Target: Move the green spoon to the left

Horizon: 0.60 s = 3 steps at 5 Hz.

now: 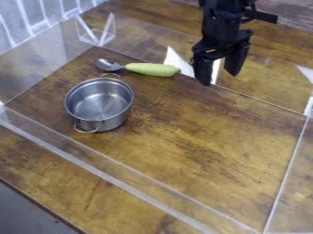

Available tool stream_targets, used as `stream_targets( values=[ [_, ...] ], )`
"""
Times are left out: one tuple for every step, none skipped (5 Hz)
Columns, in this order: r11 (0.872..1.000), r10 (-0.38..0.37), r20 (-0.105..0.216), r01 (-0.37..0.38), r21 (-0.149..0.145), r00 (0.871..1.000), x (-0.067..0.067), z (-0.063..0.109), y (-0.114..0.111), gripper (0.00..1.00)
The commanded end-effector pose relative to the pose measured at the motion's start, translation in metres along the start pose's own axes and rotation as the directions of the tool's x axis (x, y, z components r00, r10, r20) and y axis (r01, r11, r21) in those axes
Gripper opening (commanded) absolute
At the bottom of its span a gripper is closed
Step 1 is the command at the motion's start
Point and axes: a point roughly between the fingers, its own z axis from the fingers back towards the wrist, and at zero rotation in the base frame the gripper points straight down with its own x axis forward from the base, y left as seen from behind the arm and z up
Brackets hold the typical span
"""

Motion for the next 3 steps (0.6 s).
stream_targets(
  values=[
    [1.000, -0.002, 0.043, 0.004, -0.031, 0.999, -0.001, 0.013, -0.003, 1.00],
    [1.000, 0.010, 0.059, -0.009, -0.020, 0.998, 0.004, 0.006, 0.000, 1.00],
    [1.000, 0.023, 0.075, -0.022, -0.011, 0.997, 0.008, 0.000, 0.002, 1.00]
  ],
)
